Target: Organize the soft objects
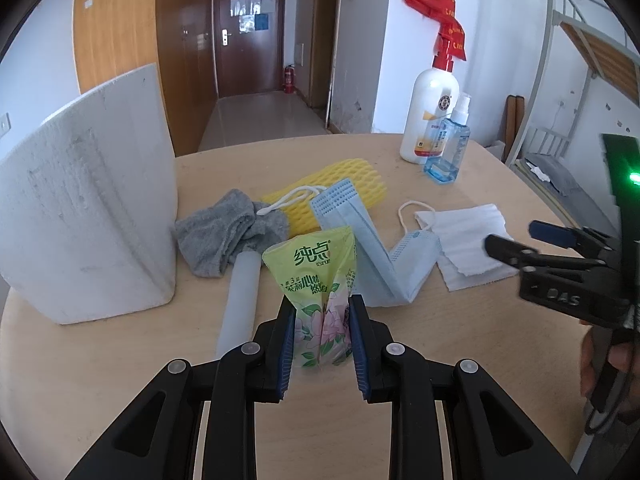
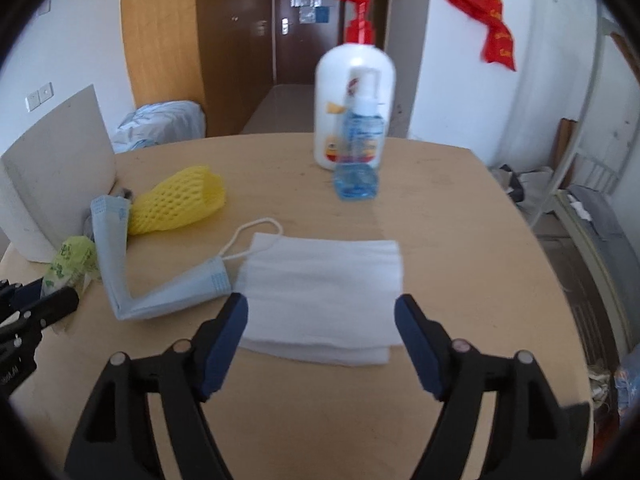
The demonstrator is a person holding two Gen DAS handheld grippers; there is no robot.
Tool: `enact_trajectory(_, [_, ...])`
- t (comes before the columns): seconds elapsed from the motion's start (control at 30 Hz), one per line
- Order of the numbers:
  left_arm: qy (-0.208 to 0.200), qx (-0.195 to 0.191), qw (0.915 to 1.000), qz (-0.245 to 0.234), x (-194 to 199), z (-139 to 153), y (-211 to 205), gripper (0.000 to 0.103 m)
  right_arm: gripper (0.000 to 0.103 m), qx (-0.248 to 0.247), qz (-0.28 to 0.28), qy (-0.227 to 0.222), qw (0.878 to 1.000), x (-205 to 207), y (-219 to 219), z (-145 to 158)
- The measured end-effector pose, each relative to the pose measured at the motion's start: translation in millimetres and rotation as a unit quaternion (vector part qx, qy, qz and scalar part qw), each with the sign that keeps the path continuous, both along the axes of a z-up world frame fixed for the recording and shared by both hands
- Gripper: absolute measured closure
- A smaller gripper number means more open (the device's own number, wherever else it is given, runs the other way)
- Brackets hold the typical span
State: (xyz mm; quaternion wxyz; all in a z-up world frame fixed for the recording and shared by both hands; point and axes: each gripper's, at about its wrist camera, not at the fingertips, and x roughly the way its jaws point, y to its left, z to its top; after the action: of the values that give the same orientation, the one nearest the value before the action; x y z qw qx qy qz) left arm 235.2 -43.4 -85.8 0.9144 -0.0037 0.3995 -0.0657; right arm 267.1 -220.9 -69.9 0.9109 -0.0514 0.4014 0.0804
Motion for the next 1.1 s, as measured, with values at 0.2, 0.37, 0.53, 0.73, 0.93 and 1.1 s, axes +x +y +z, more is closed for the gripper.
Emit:
enact_trajectory(0.2, [0.002, -0.005, 1.0000, 0.000, 3, -2, 2, 0.076, 0.019, -0.016, 0.000, 0.038, 0.999, 27, 4, -20])
enact_trajectory(0.37, [0.000, -0.007, 1.0000, 0.001, 3, -2, 4, 0.076, 0.020, -0.017, -0.002, 0.050, 0.999, 30, 4, -26])
enact_trajectory(0.53, [-0.001, -0.006, 1.0000, 0.001, 3, -2, 5, 0.076, 0.026, -0.020, -0.006, 0.052, 0.998, 28, 4, -29])
enact_trajectory(0.73, [0.000, -0.006, 1.0000, 0.005, 3, -3, 8, 0.076, 0.048, -0.006, -0.007, 0.053, 0.999, 24, 1, -28])
enact_trajectory(0.93, [-0.003, -0.003, 0.9999, 0.015, 3, -3, 11, 0.076, 0.090, 0.016, -0.022, 0.050, 0.998, 18, -9, -23])
enact_trajectory(1.1, [-0.008, 0.000, 0.9999, 0.013, -2, 0, 11, 0.076, 0.092, 0.038, -0.031, 0.031, 0.998, 5, -16, -10])
